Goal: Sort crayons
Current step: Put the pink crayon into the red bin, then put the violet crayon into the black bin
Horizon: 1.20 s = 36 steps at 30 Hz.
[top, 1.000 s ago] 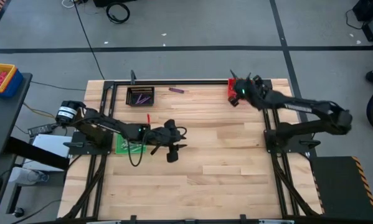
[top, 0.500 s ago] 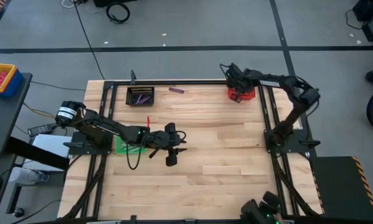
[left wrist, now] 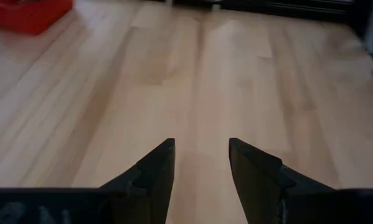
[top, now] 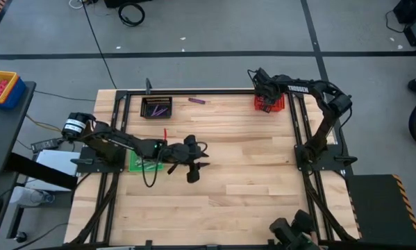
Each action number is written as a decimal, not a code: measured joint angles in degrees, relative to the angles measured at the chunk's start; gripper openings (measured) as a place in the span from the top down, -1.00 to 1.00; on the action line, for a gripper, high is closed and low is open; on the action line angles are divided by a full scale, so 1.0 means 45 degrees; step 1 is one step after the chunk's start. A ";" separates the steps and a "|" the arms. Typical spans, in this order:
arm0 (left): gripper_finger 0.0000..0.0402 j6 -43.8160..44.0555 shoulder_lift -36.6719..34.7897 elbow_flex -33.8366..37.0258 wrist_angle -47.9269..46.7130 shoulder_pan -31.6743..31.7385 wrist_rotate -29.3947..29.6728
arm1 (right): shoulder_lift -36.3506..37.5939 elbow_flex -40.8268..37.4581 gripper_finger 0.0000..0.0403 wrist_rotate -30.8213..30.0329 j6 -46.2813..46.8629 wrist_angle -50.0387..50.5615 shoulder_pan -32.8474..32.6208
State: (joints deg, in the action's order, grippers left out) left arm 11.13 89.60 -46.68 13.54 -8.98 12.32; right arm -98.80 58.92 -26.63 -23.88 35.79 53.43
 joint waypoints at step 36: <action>0.15 -0.8141 0.7519 -1.0157 -0.9215 1.1162 -0.4446 | 0.8334 -0.6907 0.34 0.3497 0.6391 -1.4800 -1.1526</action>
State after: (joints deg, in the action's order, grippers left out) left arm -25.51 123.44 -92.39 -27.93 41.25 -7.69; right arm -61.30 27.83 -10.90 4.88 -30.81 1.56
